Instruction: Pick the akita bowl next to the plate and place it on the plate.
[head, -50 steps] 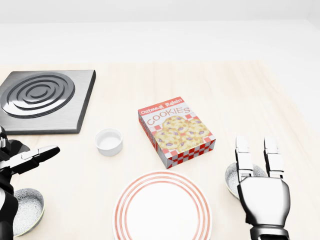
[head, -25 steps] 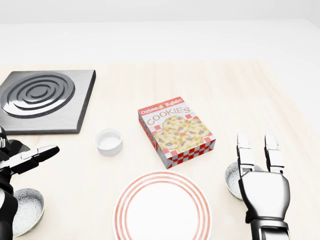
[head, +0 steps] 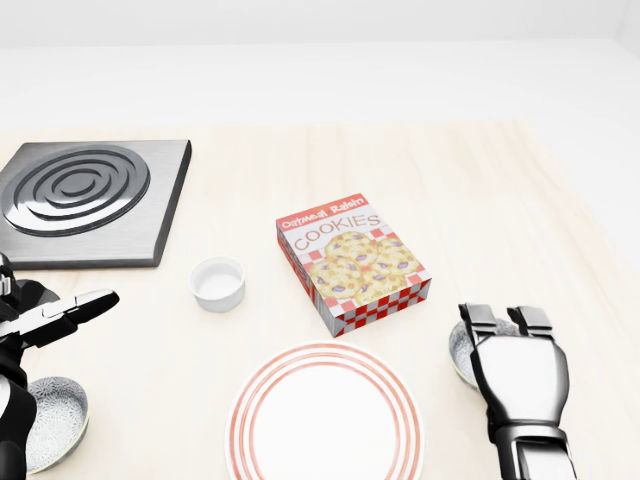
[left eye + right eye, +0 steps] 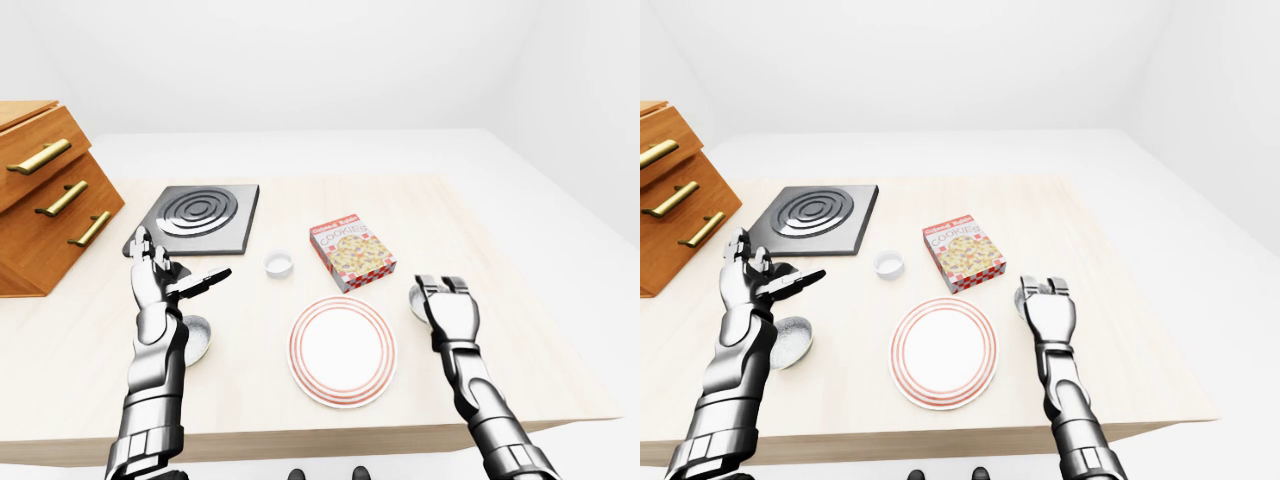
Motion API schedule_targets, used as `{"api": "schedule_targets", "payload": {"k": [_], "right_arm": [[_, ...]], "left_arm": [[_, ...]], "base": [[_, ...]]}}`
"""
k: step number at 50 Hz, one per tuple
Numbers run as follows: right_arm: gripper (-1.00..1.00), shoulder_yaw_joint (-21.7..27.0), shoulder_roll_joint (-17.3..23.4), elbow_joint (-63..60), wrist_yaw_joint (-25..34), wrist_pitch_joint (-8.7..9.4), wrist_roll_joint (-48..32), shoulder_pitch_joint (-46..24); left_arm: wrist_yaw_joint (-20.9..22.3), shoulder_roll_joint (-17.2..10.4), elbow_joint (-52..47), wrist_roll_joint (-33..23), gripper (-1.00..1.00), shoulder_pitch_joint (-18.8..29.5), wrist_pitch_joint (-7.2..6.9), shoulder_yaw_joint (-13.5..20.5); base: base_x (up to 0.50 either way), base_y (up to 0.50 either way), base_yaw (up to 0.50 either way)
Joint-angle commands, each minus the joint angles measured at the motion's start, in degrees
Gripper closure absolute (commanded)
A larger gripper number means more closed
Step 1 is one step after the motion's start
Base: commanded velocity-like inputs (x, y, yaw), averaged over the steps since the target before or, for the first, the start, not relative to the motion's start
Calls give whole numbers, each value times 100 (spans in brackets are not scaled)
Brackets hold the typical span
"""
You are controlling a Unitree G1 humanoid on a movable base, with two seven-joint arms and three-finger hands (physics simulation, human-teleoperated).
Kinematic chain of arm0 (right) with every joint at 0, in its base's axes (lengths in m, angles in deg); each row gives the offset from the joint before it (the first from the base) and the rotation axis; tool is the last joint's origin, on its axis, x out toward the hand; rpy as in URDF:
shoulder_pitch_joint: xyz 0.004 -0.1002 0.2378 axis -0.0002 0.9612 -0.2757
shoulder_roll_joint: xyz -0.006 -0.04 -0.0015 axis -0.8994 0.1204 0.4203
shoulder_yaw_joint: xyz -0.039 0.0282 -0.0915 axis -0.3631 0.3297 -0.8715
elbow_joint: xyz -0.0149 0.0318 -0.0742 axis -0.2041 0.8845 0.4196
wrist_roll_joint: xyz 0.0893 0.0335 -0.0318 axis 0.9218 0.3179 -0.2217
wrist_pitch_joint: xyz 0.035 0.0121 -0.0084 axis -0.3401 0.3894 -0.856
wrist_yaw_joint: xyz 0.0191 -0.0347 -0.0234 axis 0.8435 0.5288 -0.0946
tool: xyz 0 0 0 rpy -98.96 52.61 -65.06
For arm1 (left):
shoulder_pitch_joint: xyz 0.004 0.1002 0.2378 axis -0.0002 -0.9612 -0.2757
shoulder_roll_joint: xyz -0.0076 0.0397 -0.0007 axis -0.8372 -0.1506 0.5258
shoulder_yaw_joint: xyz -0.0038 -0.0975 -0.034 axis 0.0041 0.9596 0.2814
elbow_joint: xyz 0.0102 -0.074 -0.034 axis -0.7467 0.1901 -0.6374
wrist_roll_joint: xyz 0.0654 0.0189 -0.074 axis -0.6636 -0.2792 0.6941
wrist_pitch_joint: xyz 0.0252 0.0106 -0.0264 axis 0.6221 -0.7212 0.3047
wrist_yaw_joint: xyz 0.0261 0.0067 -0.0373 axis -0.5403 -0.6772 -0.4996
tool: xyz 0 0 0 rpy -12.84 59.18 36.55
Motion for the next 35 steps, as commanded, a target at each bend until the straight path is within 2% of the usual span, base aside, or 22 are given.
{"api": "schedule_targets", "payload": {"k": [1,4,6,8,14,15,18,19,20,22,24,28,29,32,35], "right_arm": [[100,-296,-130,1145,3,-233,145,136],[100,-328,-139,1086,3,-274,110,233],[100,-330,-134,956,3,-275,90,305],[100,-317,-127,858,3,-274,70,347],[100,-234,-105,273,3,-195,-51,589],[100,-224,-106,104,3,-134,-115,646],[100,-207,-114,83,3,-138,-135,655],[100,-246,-65,-244,3,137,-569,720],[100,-334,2,-466,3,137,-1214,760],[100,-190,5,-1077,3,137,-1277,938],[100,-89,43,-2215,3,137,-1707,1250],[100,86,-44,-2703,3,137,-1929,1365],[100,146,-52,-3338,3,137,-1998,1457],[100,288,-183,-4119,3,137,-2150,1597],[100,395,-288,-4548,3,137,-2184,1654]], "left_arm": [[-16,-5,-7,27,-100,11,-26,-7],[8,-3,101,26,-100,35,55,-7],[3,-4,91,29,-100,31,51,-11],[-22,3,-37,35,-100,-11,-29,-16],[7,1,72,24,-100,12,53,-9],[10,1,76,24,-100,7,60,-9],[10,0,76,25,-100,7,61,-10],[8,-1,66,28,-100,4,51,-9],[6,-1,52,29,-100,-1,43,-9],[14,0,76,25,-100,4,58,-8],[16,-5,80,26,-100,8,56,-8],[27,-13,145,32,-100,29,93,-4],[7,-7,55,38,-100,-1,34,-10],[-8,-3,55,39,-100,16,10,-10],[8,-11,135,40,-100,43,55,-5]], "base": [[0,0,0],[0,0,0],[0,0,0],[0,0,0],[0,0,0],[0,0,0],[0,0,0],[0,0,0],[0,0,0],[0,0,0],[0,0,0],[0,0,0],[0,0,0],[0,0,0],[0,0,0]]}}
